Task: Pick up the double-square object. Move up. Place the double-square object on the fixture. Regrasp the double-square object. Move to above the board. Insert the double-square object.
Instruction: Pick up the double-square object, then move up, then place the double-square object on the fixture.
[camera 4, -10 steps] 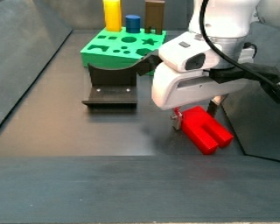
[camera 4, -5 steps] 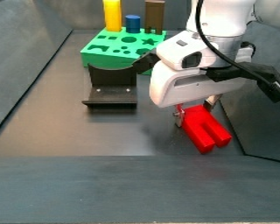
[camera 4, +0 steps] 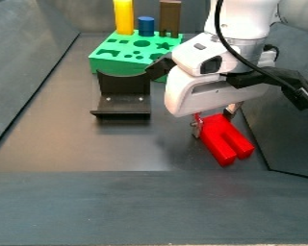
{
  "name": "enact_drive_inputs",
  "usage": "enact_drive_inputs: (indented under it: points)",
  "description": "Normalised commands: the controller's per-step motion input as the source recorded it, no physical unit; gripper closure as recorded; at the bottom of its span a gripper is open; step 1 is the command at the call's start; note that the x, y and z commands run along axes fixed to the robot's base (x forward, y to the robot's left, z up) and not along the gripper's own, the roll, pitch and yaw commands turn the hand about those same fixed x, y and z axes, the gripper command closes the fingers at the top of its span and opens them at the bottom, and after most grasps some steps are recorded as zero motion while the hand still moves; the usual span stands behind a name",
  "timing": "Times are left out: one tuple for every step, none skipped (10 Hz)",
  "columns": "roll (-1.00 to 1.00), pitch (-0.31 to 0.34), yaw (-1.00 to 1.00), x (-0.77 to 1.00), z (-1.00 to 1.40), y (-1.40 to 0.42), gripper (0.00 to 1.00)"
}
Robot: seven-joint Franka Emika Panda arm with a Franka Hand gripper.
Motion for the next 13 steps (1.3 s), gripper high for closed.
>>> enact_drive_inputs:
  points:
    - [0.00,0.000,0.00,0.00,0.00,0.00,1.00]
    - [0.00,0.000,0.00,0.00,0.83,0.00,1.00]
    - [-0.01,0.020,0.03,-0.06,0.82,-0.03,1.00]
    - [0.00,0.042,0.03,-0.09,0.72,-0.03,1.00]
    - [0.00,0.048,0.02,-0.07,0.65,-0.02,1.00]
    - [0.02,0.065,0.01,-0.03,0.48,-0.01,1.00]
    - [0.04,0.069,0.00,-0.03,0.34,0.00,1.00]
    - [0.00,0.000,0.00,0.00,1.00,0.00,1.00]
    - [0.01,-0.003,0.00,0.00,1.00,0.00,1.00]
    - [0.03,0.008,-0.01,-0.01,1.00,0.00,1.00]
    - [0.05,0.021,-0.02,-0.02,1.00,0.00,1.00]
    - [0.06,0.033,-0.02,-0.03,1.00,0.01,1.00]
    - [0.07,0.043,-0.02,-0.03,1.00,0.01,1.00]
